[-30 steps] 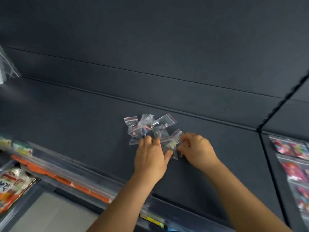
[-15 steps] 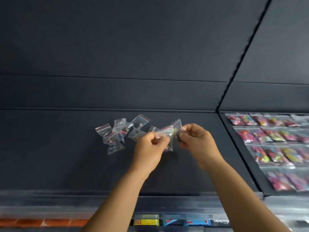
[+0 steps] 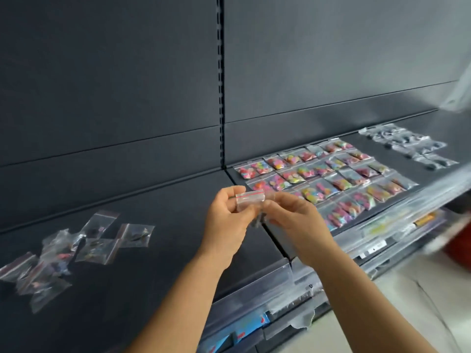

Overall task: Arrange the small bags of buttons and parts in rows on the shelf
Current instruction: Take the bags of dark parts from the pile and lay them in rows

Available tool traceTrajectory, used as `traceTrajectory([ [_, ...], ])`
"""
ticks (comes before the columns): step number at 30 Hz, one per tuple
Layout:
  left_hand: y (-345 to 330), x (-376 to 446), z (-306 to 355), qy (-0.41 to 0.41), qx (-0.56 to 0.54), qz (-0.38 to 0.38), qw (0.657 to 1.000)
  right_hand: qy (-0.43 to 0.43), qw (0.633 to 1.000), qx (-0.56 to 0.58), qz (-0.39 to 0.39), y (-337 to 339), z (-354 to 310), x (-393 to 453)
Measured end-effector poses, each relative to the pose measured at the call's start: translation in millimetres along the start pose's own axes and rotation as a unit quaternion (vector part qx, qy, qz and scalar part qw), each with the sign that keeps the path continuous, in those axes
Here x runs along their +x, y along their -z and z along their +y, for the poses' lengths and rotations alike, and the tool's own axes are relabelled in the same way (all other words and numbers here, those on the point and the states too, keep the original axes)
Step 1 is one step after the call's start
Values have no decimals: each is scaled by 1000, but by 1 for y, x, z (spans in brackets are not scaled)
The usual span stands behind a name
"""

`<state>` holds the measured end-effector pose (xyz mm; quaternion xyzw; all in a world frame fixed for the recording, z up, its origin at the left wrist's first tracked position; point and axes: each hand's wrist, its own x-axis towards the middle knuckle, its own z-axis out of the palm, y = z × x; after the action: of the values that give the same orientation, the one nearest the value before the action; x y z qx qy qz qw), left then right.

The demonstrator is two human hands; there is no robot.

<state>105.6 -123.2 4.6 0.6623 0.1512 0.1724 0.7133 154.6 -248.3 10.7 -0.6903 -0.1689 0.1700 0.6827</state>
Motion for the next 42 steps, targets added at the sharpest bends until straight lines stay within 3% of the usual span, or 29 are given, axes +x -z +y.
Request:
traceTrajectory([
  [4, -59, 3, 1, 1, 11, -63, 998, 6, 991, 26, 132, 57, -3, -7],
  [11, -182, 9, -4, 59, 33, -125, 990, 35, 976, 41, 210, 173, -9, -23],
  [18, -298, 8, -7, -4, 41, -109, 993, -2, 981, 20, 194, 289, -18, -34],
  [29, -424, 28, -15, -18, 67, -153, 986, -17, 950, 53, 308, 415, -8, -29],
  [38, -508, 90, -28, -21, 55, -193, 979, -11, 938, -29, 345, 497, -5, 23],
  [42, -539, 133, -40, -44, 106, -190, 975, -22, 940, -61, 335, 535, -2, 65],
])
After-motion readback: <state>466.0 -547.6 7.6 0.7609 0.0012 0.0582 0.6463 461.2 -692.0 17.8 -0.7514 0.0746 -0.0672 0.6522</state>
